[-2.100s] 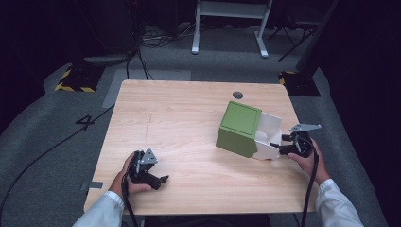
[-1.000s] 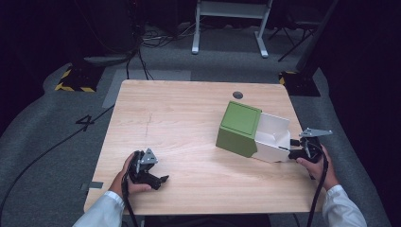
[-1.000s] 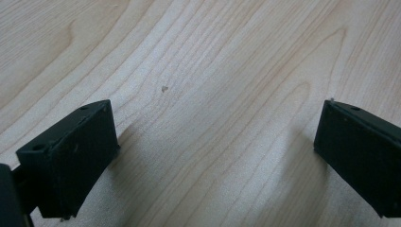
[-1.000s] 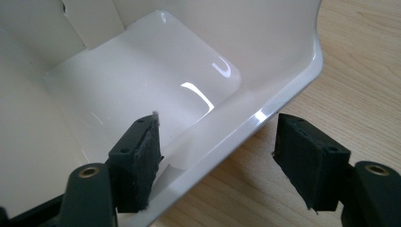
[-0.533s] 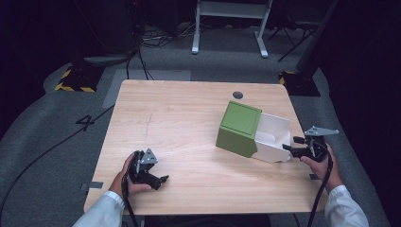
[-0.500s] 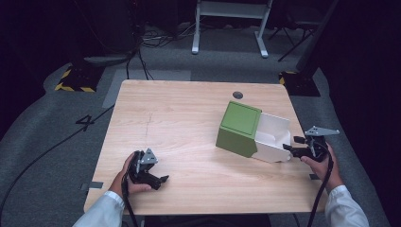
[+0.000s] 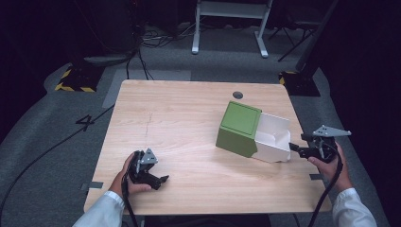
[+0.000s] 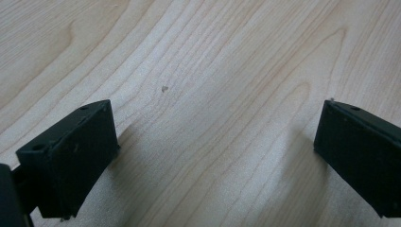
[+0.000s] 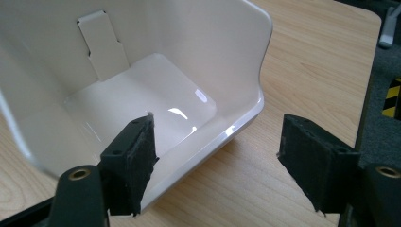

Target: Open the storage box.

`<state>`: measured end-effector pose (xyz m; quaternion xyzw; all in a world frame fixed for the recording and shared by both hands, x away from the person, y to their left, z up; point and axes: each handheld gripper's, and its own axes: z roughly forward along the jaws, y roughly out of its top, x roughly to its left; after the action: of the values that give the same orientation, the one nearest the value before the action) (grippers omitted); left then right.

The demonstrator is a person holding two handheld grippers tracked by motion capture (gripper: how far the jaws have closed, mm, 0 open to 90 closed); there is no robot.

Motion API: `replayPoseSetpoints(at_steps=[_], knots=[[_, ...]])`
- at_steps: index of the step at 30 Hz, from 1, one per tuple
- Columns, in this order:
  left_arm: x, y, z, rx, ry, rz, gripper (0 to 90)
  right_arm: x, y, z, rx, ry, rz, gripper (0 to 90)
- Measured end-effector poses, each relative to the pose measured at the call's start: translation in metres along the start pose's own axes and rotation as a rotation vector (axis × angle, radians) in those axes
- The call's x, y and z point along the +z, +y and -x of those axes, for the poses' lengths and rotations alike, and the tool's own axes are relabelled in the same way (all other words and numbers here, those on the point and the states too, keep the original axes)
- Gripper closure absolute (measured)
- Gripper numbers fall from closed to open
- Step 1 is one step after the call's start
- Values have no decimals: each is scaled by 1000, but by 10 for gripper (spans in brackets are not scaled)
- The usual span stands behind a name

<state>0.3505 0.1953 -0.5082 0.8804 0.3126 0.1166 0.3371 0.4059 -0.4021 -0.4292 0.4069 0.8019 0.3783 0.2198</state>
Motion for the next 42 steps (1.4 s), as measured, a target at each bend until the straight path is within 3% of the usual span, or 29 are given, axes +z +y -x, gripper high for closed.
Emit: replayPoseSetpoints(at_steps=[11, 24, 29, 42], knots=[[0, 0, 0, 0, 0, 0, 5, -21, 0, -10, -47, 11, 19, 261], [0, 0, 0, 0, 0, 0, 5, -33, -16, -22, -73, 39, 18, 237], [0, 0, 0, 0, 0, 0, 5, -33, -24, -26, -82, 56, 17, 229], [0, 0, 0, 0, -1, -1, 5, -18, -53, -40, -129, 70, -54, 204]])
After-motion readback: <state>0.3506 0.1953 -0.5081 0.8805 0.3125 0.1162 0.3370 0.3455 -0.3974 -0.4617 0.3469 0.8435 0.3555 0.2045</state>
